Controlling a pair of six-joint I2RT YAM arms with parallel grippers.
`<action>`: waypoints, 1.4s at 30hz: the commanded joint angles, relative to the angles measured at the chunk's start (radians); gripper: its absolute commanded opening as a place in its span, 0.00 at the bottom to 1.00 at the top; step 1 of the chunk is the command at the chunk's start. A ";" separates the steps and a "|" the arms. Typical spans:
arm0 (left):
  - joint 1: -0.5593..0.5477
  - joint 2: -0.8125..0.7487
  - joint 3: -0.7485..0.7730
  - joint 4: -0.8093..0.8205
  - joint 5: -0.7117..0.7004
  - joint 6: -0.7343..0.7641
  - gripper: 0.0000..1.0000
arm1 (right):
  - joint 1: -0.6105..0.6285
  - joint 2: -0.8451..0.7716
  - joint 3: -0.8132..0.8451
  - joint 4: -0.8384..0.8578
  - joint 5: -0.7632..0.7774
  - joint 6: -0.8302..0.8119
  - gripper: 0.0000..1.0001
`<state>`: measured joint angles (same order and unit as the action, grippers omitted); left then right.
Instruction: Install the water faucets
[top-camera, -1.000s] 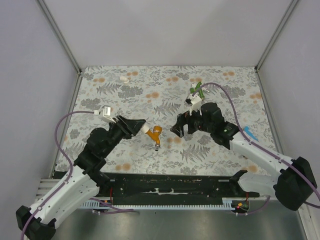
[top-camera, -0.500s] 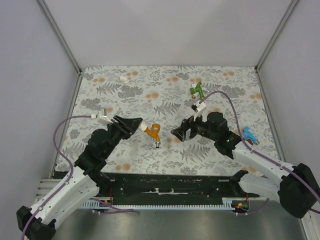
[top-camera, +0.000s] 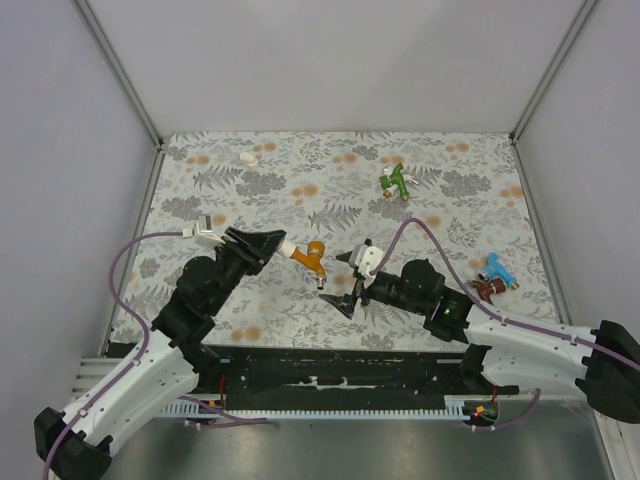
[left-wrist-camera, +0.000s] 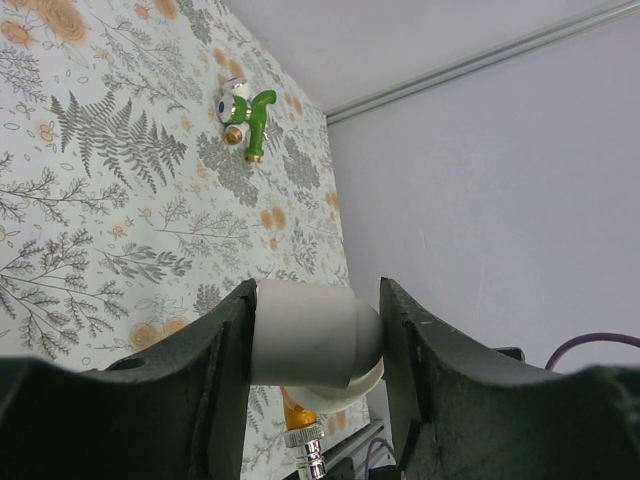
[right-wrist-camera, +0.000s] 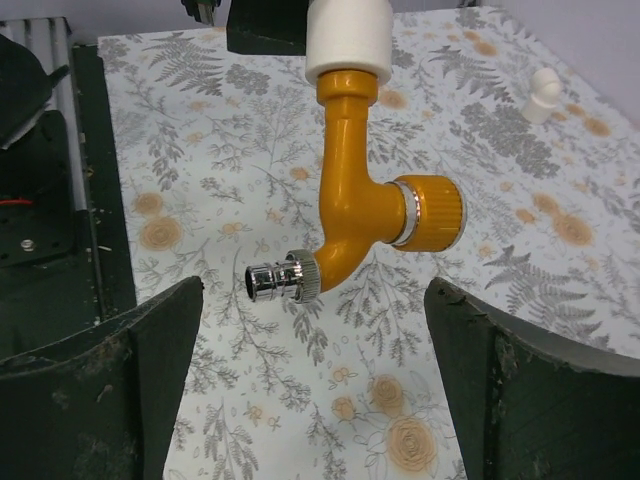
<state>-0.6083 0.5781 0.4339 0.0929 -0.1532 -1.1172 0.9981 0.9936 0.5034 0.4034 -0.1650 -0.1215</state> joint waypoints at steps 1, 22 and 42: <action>-0.001 -0.009 0.005 0.111 0.004 -0.064 0.02 | 0.048 0.034 0.015 0.094 0.125 -0.176 0.98; -0.001 -0.011 0.006 0.160 0.093 -0.112 0.02 | 0.168 0.339 -0.045 0.684 0.463 -0.498 0.83; -0.001 0.020 -0.060 0.418 0.208 0.057 0.02 | 0.081 0.146 0.084 0.182 0.087 -0.023 0.00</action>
<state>-0.6083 0.6090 0.3756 0.2684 -0.0162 -1.1919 1.1225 1.2121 0.4820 0.7712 0.1627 -0.4664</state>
